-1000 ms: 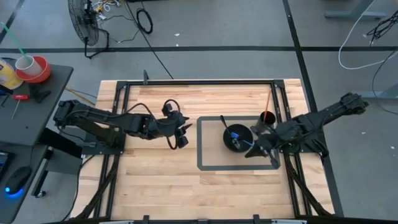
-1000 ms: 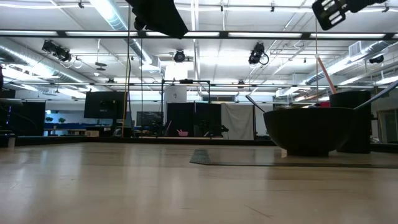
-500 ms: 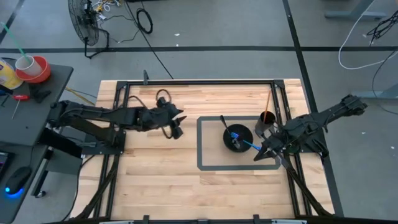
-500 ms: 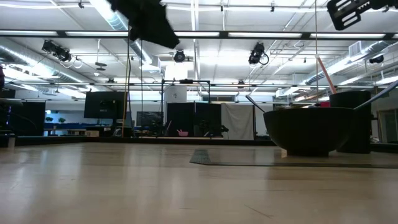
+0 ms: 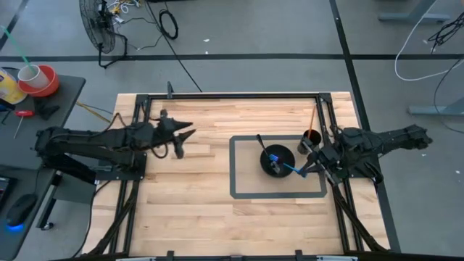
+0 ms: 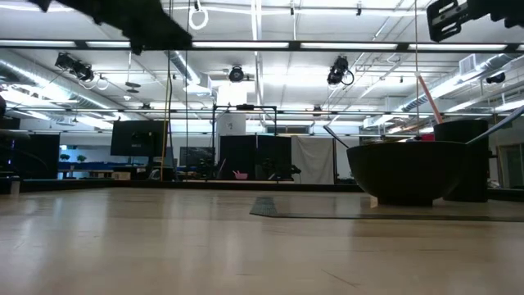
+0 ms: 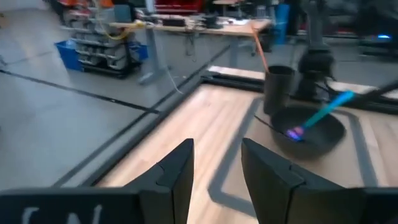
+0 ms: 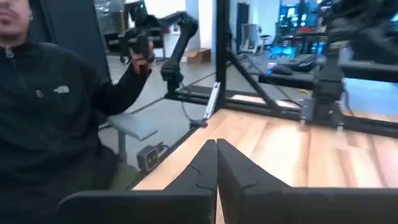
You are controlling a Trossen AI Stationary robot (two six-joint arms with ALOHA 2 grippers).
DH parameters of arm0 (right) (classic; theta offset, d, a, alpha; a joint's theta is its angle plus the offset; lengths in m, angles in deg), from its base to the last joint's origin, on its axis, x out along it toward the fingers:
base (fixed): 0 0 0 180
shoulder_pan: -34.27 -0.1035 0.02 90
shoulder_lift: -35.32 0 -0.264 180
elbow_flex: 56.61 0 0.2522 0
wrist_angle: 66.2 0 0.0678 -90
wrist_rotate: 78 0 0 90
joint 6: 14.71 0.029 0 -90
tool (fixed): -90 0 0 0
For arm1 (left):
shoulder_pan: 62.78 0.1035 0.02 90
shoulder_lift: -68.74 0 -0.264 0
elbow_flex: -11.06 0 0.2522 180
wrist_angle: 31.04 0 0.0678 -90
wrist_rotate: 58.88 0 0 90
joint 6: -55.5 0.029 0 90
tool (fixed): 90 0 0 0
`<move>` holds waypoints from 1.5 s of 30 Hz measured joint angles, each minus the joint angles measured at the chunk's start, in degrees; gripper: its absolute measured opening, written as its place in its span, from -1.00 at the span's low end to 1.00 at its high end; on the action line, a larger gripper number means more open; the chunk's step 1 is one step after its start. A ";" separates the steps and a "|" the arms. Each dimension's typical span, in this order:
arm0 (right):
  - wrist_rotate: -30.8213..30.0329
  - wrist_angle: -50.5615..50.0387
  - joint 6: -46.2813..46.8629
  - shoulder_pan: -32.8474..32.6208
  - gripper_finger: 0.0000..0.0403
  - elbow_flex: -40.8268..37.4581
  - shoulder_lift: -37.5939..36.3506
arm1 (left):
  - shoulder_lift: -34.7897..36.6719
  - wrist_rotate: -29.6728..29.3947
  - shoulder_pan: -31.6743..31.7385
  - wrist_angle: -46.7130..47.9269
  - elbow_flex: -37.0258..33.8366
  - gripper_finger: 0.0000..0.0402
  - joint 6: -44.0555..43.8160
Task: Pick & Place Utensil
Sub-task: Return to Home Position
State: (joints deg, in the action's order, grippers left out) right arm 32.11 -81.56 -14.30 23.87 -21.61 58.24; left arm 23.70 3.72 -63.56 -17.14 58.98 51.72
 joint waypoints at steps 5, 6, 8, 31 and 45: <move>0.40 -1.89 -0.24 5.48 -0.98 0.00 -2.75 | 7.75 7.94 -0.09 -0.61 -6.62 -0.31 -0.06; 0.47 -2.12 -0.25 6.20 -0.98 0.00 -3.39 | 8.70 8.47 -0.17 -1.34 -7.76 -0.31 -0.23; 0.45 -2.40 -0.41 7.38 -0.98 0.00 -4.99 | 10.23 8.62 -0.55 -2.63 -10.28 -0.31 0.25; 4.47 20.74 3.89 8.69 -0.98 -17.65 -20.08 | 14.43 9.28 -3.72 -23.04 -26.89 -0.31 0.11; -11.53 12.96 -1.73 6.94 -0.98 -20.28 -19.97 | 14.35 9.42 -3.72 -23.01 -26.98 -0.31 0.39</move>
State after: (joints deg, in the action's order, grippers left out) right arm 20.57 -68.60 -16.03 30.81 -41.90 38.26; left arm 38.05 13.13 -67.28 -40.15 32.00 52.11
